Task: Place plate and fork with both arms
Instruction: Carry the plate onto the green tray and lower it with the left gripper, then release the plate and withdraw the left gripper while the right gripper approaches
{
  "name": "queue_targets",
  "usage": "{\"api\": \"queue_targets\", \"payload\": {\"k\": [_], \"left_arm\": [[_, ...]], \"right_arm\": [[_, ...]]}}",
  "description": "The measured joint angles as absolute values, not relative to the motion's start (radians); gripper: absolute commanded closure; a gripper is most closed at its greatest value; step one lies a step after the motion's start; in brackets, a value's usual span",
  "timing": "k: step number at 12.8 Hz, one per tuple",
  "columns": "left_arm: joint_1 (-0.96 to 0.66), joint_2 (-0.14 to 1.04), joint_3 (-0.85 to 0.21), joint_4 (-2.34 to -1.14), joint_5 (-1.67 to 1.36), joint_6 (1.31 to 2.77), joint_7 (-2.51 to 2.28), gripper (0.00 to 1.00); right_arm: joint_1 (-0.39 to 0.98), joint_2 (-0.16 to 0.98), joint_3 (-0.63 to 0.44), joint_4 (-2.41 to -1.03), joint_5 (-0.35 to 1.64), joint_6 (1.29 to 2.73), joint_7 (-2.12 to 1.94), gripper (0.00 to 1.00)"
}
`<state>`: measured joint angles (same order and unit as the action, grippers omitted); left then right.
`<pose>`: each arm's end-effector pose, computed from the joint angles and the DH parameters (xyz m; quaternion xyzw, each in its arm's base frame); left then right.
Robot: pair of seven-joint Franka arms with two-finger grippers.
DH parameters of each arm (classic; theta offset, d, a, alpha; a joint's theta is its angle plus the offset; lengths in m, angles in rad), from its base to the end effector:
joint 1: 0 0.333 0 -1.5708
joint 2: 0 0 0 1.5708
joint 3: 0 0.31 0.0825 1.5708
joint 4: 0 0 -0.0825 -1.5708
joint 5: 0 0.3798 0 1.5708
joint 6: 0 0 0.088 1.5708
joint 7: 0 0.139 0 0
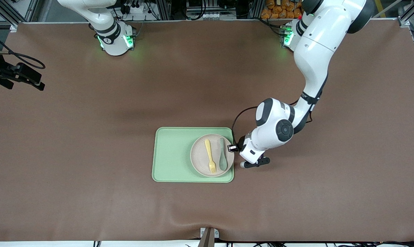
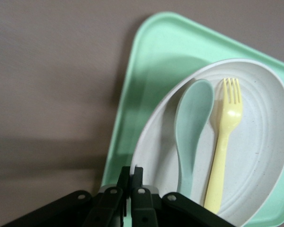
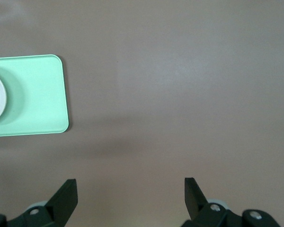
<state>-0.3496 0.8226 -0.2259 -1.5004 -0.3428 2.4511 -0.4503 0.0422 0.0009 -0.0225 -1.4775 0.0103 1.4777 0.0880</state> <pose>0.6182 -0.3804 0.1711 0.9730 0.1024 -0.0387 0.2031 0.5411 0.0122 0.6211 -0.9994 0.0337 0.0006 0.0051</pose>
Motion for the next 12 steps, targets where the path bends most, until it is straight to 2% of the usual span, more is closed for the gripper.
{"api": "queue_targets", "payload": {"k": [2, 3, 4, 5, 10, 12], "left_arm": [[-0.372, 0.841, -0.225, -1.493, -0.343, 2.462, -0.450, 1.00], [-0.379, 0.845, -0.225, -1.492, -0.343, 2.464, -0.450, 0.88], [-0.380, 0.847, -0.225, -1.492, -0.342, 2.464, -0.450, 0.39], [-0.380, 0.847, -0.223, -1.492, -0.338, 2.464, -0.450, 0.00], [-0.369, 0.826, -0.215, -1.453, -0.294, 2.464, -0.451, 0.00], [-0.349, 0.742, -0.181, -1.422, -0.240, 2.369, -0.452, 0.00]], "right_arm": [[0.042, 0.001, -0.022, -1.477, 0.010, 1.478, 0.088, 0.00], [0.042, 0.001, -0.023, -1.477, 0.010, 1.478, 0.088, 0.00], [0.043, 0.001, -0.022, -1.477, 0.010, 1.478, 0.088, 0.00], [0.043, 0.001, -0.022, -1.477, 0.010, 1.478, 0.088, 0.00], [0.051, 0.008, -0.022, -1.478, 0.013, 1.480, 0.088, 0.00], [0.085, 0.031, -0.021, -1.481, 0.014, 1.499, 0.088, 0.00]]}}
